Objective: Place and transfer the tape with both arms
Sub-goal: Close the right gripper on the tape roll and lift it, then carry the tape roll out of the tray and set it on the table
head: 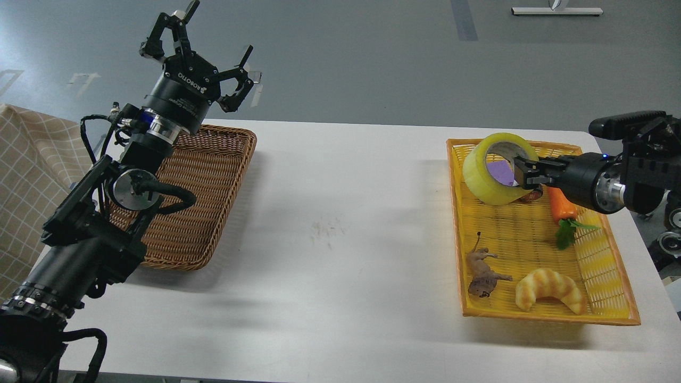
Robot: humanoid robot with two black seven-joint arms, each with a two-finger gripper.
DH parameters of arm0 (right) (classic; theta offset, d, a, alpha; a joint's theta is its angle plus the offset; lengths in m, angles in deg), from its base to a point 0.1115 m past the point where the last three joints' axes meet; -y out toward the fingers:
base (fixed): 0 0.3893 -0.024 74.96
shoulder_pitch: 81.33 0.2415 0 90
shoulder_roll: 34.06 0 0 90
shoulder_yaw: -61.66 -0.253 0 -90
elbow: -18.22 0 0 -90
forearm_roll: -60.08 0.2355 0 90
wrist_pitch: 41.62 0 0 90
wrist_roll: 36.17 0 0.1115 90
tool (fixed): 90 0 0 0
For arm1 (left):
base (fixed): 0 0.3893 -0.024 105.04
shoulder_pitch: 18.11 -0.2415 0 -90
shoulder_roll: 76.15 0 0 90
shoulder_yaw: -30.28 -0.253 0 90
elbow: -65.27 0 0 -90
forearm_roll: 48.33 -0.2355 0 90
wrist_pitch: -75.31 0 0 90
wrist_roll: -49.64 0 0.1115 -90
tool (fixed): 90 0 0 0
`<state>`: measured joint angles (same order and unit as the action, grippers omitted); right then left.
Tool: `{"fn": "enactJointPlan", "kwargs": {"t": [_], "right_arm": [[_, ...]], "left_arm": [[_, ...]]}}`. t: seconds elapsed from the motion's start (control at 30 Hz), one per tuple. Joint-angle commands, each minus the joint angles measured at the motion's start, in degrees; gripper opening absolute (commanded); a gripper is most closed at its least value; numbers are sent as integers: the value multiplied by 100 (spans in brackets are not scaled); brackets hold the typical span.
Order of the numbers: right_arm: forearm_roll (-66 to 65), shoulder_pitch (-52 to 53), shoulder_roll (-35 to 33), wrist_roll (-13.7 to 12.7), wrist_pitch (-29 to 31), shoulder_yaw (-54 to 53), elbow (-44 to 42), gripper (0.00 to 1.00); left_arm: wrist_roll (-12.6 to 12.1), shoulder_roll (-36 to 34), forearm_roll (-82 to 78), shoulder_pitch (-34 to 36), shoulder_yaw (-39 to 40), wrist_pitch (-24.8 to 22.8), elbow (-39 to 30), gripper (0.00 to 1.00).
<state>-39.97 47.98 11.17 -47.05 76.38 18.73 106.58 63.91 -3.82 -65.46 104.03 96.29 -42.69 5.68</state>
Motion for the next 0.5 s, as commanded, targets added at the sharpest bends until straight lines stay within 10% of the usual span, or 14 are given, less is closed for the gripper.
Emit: {"fn": "enactJointPlan", "kwargs": {"t": [0.0, 0.47], "right_arm": [[-5, 296, 231, -2, 0, 56, -29, 0], [-67, 1079, 2191, -19, 0, 1084, -1241, 0]], "left_arm": [[-3, -8, 0, 3, -1, 0, 0, 98], [-3, 10, 0, 3, -1, 0, -26, 98]]}}
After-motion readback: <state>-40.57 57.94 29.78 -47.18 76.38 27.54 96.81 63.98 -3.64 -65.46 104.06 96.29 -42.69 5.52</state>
